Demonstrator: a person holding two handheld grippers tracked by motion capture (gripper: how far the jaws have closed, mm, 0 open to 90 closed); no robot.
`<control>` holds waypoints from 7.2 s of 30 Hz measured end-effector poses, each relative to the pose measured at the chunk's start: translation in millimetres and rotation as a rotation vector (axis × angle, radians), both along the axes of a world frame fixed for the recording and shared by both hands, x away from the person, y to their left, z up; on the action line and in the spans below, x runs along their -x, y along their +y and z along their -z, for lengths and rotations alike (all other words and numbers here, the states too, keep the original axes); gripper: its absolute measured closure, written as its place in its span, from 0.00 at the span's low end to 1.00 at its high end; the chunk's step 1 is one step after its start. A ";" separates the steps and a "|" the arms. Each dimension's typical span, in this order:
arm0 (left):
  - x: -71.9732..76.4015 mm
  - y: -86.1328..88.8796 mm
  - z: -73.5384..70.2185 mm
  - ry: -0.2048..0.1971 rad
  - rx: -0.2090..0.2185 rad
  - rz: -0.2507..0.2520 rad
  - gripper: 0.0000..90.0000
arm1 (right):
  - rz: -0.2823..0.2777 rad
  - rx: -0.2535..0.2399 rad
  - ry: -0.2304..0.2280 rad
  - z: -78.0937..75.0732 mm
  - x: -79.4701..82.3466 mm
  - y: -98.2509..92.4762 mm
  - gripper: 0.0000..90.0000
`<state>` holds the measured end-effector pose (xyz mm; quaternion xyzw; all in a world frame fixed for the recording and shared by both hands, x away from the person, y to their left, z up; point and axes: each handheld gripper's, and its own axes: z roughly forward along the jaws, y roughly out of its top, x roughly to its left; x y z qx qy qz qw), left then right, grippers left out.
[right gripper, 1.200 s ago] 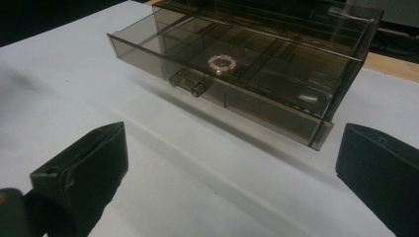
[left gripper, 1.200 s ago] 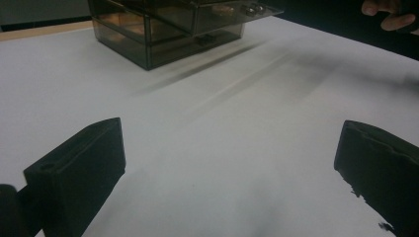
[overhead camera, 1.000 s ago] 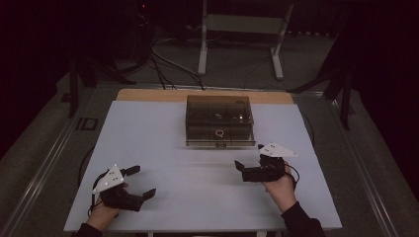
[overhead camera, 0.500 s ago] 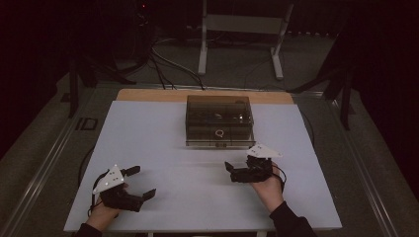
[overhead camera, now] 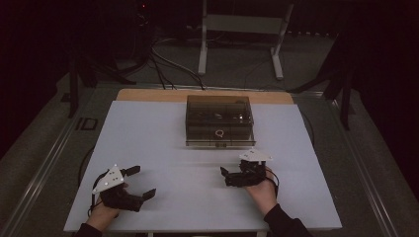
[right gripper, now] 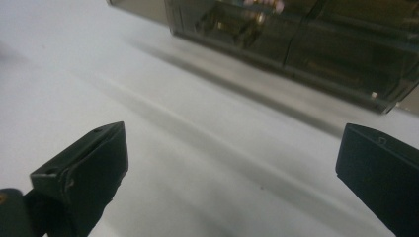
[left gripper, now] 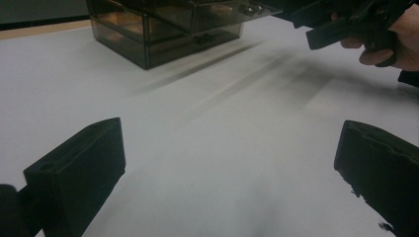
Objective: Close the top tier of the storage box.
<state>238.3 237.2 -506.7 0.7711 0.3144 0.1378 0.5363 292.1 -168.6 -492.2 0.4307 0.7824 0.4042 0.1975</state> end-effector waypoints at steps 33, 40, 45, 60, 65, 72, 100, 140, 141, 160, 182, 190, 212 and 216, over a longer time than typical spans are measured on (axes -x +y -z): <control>0.1 0.2 -0.5 0.000 0.004 0.001 0.00 | 0.024 0.030 0.066 9.7 -0.1 -5.3 0.27; 0.2 0.2 -0.4 -0.001 0.002 0.001 0.00 | 0.031 0.044 0.055 7.7 1.5 -3.8 0.41; 0.2 0.2 -0.4 -0.001 0.002 0.000 0.00 | 0.046 0.057 0.059 8.6 0.1 -3.1 0.56; -0.1 0.2 -0.1 0.001 0.000 0.000 0.00 | 0.035 0.053 0.033 0.3 -1.1 -5.6 0.97; -0.2 0.2 0.3 0.004 -0.007 0.001 0.00 | 0.016 0.062 0.021 -2.7 -1.9 -4.1 1.00; -0.2 0.2 0.0 0.001 -0.001 -0.003 0.00 | 0.009 0.070 0.007 -8.2 -5.5 -3.3 1.00; -0.2 0.3 0.3 -0.004 -0.007 0.000 0.00 | 0.034 0.037 -0.018 -20.2 -30.6 -0.7 1.00; 0.0 0.3 -0.1 -0.002 -0.003 -0.004 0.00 | 0.019 0.044 -0.005 -19.1 -45.9 13.5 1.00; 0.1 0.4 -0.4 -0.003 -0.001 -0.005 0.00 | 0.020 0.046 -0.006 -19.4 -47.1 13.9 1.00; 0.2 0.4 -0.1 -0.005 -0.003 -0.003 0.00 | 0.031 0.047 -0.009 -20.5 -54.6 15.8 1.00; -0.1 0.6 -0.4 -0.003 0.002 -0.005 0.00 | 0.044 0.049 -0.010 -22.0 -61.5 15.9 1.00; 0.0 0.5 0.2 -0.002 -0.002 -0.002 0.00 | 0.050 0.054 -0.013 -22.4 -64.7 16.0 1.00; 0.1 0.6 -0.2 -0.002 0.000 -0.002 0.00 | 0.059 0.061 -0.014 -22.6 -71.8 18.4 1.00; 0.0 1.1 -0.8 -0.002 0.002 -0.004 0.00 | 0.062 0.062 -0.014 -22.2 -74.1 18.8 1.00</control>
